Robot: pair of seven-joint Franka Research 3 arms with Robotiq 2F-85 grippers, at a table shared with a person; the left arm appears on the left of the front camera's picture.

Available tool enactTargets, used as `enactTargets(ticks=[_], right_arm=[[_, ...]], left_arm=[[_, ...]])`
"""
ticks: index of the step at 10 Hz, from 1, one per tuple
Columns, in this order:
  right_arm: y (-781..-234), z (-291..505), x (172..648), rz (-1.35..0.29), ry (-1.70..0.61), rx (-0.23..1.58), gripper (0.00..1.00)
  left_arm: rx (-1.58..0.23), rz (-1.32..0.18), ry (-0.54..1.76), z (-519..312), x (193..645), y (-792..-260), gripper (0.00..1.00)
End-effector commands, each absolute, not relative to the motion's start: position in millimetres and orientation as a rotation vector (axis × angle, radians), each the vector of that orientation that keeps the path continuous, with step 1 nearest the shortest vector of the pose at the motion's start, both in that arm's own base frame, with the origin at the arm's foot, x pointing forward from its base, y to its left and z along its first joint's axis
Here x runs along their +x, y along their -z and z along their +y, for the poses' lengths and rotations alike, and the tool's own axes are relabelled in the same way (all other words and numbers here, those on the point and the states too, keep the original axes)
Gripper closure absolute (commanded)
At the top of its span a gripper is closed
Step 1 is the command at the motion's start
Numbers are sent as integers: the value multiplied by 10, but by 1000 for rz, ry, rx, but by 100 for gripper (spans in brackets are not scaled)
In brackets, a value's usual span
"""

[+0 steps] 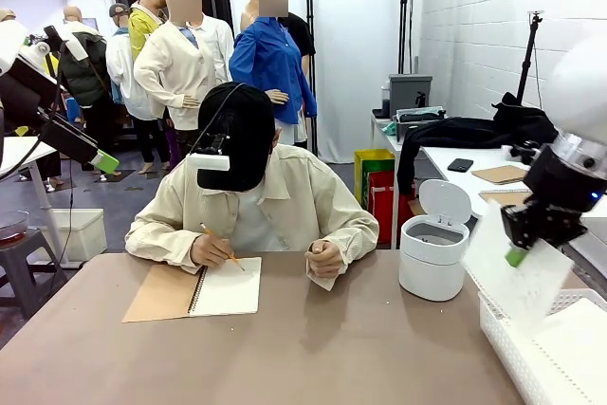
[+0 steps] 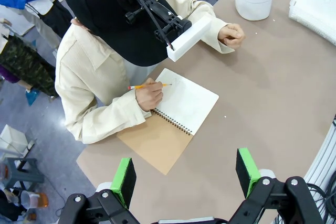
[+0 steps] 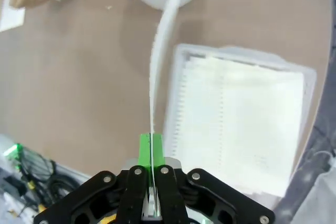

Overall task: Sort the paper based on its condition.
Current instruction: If a person hands you a paper, place it in the Organizing basket , and if it's crumpled, put it in the Trash can.

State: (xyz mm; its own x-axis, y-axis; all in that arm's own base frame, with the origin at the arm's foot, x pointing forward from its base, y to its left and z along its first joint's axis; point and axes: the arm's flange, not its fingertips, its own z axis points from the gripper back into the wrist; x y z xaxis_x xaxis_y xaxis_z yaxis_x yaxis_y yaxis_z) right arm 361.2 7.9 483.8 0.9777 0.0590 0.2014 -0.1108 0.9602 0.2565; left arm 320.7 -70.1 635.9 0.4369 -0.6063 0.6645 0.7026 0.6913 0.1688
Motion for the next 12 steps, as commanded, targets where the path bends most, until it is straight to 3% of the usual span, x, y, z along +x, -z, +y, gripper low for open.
enactTargets(ticks=[1,7,9,10,12], right_arm=[[-4676,-113,3489,-207,-20,263,100],[-4102,-318,3398,40,55,359,100],[-4001,-258,3458,24,140,415,100],[-4048,-257,3464,103,206,414,100],[-4101,-340,3526,36,70,369,100]], left_arm=[[-135,-767,821,-693,3206,-6362,0],[-135,-767,821,-693,3206,-6362,0],[-135,-767,821,-693,3206,-6362,0],[-135,-767,821,-693,3206,-6362,0],[-135,-767,821,-693,3206,-6362,0]])
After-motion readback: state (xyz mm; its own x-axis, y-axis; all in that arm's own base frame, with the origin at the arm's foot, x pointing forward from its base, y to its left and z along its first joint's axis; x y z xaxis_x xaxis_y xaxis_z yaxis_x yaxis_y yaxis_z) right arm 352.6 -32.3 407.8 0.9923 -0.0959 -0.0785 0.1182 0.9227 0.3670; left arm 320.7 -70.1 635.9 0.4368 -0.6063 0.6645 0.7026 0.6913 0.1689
